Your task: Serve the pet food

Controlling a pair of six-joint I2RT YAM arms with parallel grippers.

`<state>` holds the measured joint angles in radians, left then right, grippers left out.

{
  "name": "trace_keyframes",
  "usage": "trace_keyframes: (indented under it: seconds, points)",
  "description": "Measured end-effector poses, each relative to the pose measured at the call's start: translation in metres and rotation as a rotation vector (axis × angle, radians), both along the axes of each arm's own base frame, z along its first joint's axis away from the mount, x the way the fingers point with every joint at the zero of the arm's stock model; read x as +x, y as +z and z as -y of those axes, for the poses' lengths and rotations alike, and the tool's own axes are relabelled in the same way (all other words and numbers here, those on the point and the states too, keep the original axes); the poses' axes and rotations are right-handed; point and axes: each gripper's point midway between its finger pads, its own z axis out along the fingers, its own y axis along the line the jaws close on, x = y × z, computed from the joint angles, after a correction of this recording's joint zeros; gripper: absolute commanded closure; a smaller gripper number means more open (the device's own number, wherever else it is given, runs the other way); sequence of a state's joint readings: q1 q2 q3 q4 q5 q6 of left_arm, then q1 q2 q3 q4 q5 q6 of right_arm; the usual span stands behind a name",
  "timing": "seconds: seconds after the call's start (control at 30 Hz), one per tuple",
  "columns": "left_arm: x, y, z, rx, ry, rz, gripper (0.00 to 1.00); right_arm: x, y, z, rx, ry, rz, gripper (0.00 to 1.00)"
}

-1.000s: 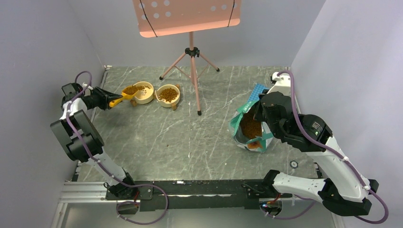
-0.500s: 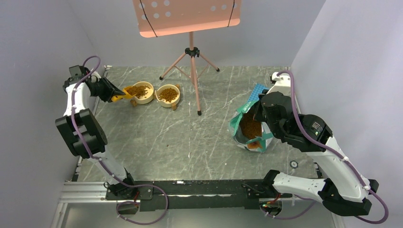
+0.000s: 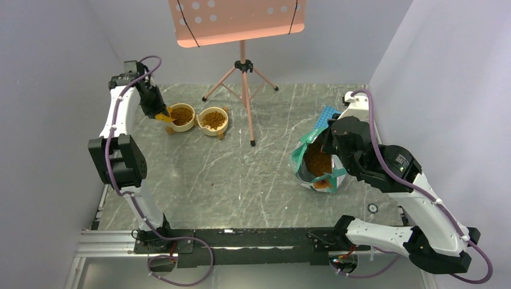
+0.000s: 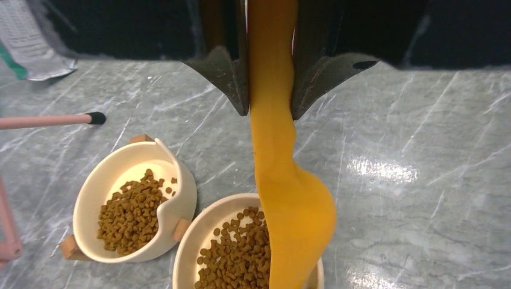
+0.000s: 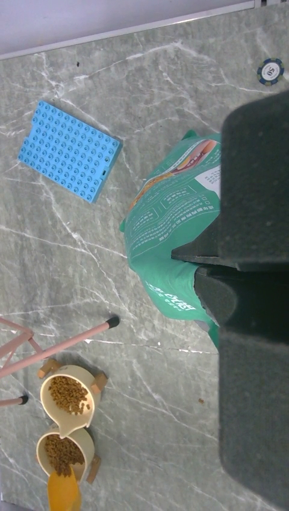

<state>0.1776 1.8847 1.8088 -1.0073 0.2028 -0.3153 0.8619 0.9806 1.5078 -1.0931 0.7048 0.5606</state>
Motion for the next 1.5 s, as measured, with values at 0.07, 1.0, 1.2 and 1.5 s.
trace_keyframes:
  seconds: [0.07,1.0,1.2,1.5]
  points:
    - [-0.001,0.004,0.005,0.05,-0.015,-0.013,1.0,0.0,0.0,0.0,0.0,0.0,0.0,1.0]
    - [-0.185,0.112,0.13,-0.302,-0.126,0.235,1.0,0.017,-0.008,-0.037,-0.09,0.155,-0.019,1.0]
    - [-0.273,0.113,0.19,-0.564,-0.266,0.164,1.0,0.035,-0.028,-0.082,-0.131,0.281,-0.08,1.0]
    - [-0.31,0.195,0.208,-0.777,-0.329,0.288,1.0,0.042,-0.056,-0.164,-0.115,0.487,-0.162,1.0]
